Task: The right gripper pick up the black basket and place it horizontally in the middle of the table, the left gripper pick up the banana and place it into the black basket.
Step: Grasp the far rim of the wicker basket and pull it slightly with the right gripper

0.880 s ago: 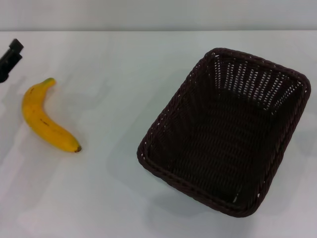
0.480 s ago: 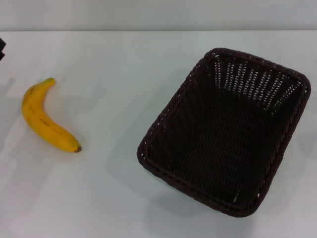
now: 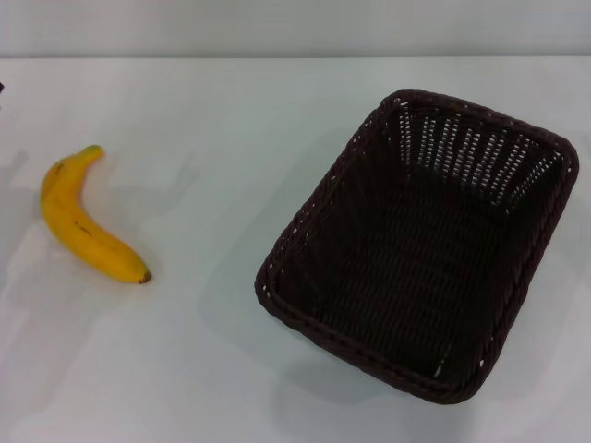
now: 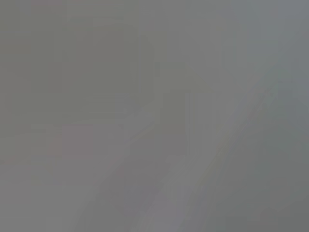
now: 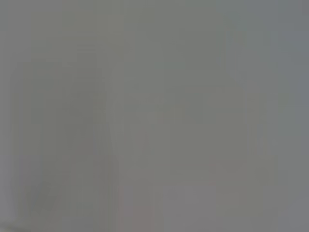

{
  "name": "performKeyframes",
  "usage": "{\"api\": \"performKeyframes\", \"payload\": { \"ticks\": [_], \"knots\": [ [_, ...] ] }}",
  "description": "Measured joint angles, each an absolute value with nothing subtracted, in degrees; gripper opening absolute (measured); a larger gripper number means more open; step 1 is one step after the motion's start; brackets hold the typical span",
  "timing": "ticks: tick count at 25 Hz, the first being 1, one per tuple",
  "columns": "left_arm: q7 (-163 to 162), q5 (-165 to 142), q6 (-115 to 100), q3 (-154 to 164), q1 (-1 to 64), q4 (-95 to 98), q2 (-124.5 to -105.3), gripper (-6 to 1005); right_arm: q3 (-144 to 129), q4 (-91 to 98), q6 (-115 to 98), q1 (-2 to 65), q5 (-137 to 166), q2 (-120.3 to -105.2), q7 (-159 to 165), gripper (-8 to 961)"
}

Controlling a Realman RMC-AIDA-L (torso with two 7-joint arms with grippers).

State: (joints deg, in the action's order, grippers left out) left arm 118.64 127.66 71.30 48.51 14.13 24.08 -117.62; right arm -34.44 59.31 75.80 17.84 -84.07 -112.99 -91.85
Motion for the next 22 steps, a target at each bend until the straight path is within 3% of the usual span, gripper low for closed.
{"api": "performKeyframes", "payload": {
  "ticks": [3,4,5,9,13,16,20,22],
  "knots": [
    [118.36,127.46,71.64,48.57,14.02,23.92,-117.71,876,-40.46,68.84,77.68,21.31,-74.9,-111.17,-79.58,875],
    [118.35,127.41,71.64,48.56,13.94,23.82,-117.75,876,-40.46,68.84,77.68,21.31,-74.9,-111.17,-79.58,875],
    [118.35,127.35,71.62,48.54,13.8,23.73,-117.77,876,-43.14,73.41,81.53,25.69,-68.35,-109.87,-71.55,875],
    [118.4,127.08,71.73,48.57,13.64,23.57,-117.99,876,-44.91,75.57,89.59,33.25,-60.23,-108.52,-63.24,874],
    [118.43,125.9,71.74,48.65,14.3,23.55,-118.21,876,-48.12,75.23,96.61,41.22,-49.54,-108.18,-57.05,874],
    [118.35,125.16,71.91,48.66,14.74,23.57,-118.61,876,-51.74,74.64,97.87,46.01,-39.2,-109.94,-54.38,875],
    [118.11,124.93,72.24,48.62,14.42,23.61,-118.73,876,-53.74,74.06,97.55,51.49,-26.83,-114.57,-53.43,874],
    [118.04,124.82,72.25,48.66,14.36,23.53,-118.74,876,-56.4,73.23,96.4,53.35,-23.21,-115.51,-51.56,873]
  ]
}}
